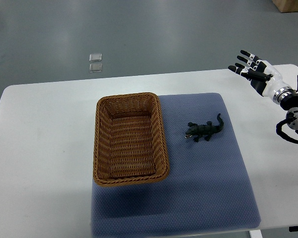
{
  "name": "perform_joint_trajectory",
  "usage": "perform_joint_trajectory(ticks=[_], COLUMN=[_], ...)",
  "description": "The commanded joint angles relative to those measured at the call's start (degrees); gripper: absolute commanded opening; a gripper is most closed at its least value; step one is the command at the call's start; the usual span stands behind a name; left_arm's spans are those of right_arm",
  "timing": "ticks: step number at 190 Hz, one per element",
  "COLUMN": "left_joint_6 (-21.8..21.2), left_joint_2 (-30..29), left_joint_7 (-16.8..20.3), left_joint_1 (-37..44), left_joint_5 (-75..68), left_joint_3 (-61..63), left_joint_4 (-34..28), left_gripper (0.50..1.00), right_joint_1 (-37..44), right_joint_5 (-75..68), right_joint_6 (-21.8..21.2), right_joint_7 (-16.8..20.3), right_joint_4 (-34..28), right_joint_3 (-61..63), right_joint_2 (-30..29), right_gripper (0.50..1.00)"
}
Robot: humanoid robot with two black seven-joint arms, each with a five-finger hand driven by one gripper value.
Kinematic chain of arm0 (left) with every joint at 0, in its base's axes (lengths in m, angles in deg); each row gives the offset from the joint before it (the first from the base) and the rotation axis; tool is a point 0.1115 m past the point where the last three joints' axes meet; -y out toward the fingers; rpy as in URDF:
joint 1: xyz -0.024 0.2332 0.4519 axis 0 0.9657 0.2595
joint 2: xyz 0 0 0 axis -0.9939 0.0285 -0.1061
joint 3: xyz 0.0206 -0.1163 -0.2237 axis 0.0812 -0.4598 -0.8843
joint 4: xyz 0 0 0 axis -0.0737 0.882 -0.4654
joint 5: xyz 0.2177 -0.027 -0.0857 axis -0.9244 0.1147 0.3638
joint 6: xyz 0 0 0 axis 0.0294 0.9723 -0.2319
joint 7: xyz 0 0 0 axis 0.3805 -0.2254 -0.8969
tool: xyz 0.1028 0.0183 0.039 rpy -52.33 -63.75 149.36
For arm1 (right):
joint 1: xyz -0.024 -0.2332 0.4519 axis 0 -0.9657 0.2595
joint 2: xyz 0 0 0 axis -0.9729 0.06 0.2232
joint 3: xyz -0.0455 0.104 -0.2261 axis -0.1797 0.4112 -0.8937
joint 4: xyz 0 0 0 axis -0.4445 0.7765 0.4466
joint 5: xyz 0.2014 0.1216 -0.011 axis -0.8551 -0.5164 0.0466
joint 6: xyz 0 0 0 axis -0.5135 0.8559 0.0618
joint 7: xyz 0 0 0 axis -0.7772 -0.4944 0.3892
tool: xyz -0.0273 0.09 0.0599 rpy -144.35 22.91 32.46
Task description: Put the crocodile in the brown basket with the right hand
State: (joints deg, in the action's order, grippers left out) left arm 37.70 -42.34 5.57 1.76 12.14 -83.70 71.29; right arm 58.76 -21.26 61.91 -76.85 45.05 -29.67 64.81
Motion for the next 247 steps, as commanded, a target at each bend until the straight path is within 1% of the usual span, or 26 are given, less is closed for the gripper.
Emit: perform_joint_trajectory(ticks=[1,93,141,192,247], left_joint_6=[0.1,0.4,0.4,0.4,0.3], left_joint_2=[0.0,0.0,0.0,0.0,0.0], left_joint_7=[0.0,0.0,0.0,0.0,0.0], left_joint_1=[0.0,0.0,0.0,0.0,0.1], left_joint_5=[0.0,0.0,0.0,0.0,0.0], left_joint_3=[-0.1,-0.1,-0.2,-0.2,-0.2], left_joint_4=[0.1,0.0,0.0,0.0,0.0], left_gripper=[1.000,1.000,1.000,1.000,1.000], right_joint_1=[0.1,0.1,0.0,0.0,0.0], right_joint_5=[0.0,0.7,1.0,2.6,4.5], right_joint_6=[0.0,-0.4,-4.0,-4.1,-6.9], right_joint_7=[0.0,-0.1,0.0,0.0,-0.1], right_joint_4=[0.2,0.4,0.4,0.2,-0.1], right_joint_3=[0.0,0.0,-0.7,-1.1,-1.3], right_joint_2=[0.0,0.0,0.0,0.1,0.4], right_gripper=[0.930,0.928,0.928,0.928,0.928])
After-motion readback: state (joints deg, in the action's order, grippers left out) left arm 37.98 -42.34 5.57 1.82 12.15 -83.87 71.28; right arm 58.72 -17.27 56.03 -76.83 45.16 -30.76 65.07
